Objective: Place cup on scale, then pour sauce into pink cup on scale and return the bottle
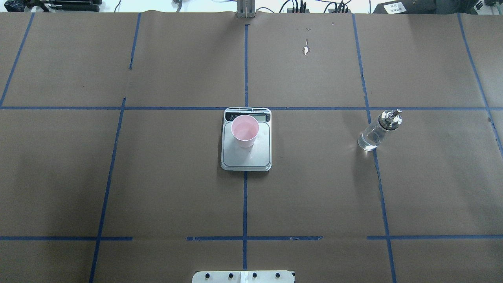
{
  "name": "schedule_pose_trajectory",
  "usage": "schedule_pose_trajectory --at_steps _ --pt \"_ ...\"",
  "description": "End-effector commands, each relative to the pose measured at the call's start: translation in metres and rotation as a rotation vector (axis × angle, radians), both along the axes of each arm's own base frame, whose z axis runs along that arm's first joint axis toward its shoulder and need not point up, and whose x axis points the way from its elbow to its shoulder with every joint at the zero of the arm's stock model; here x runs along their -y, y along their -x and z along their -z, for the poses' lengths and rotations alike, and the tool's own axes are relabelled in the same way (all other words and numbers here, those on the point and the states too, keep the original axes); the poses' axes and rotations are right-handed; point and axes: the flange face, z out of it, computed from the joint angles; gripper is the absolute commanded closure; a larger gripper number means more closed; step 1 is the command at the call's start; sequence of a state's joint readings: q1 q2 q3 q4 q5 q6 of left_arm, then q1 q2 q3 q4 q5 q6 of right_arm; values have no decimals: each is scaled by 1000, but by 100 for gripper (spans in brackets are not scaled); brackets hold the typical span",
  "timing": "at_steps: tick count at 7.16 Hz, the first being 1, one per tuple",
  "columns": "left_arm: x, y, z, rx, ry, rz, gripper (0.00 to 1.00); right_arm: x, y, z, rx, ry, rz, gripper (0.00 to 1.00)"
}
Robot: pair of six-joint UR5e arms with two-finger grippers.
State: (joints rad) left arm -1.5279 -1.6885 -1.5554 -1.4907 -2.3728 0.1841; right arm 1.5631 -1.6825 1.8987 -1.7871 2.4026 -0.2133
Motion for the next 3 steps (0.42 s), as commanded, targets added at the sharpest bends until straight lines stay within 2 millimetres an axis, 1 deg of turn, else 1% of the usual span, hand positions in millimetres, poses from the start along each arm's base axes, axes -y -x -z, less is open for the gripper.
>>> schedule_pose_trajectory --at_steps 1,3 --pt "1 0 3 -2 -4 0 0 2 0 2 1 -6 0 0" --pt "4 -1 11 -6 -19 0 0 3 0 -2 -2 3 0 0"
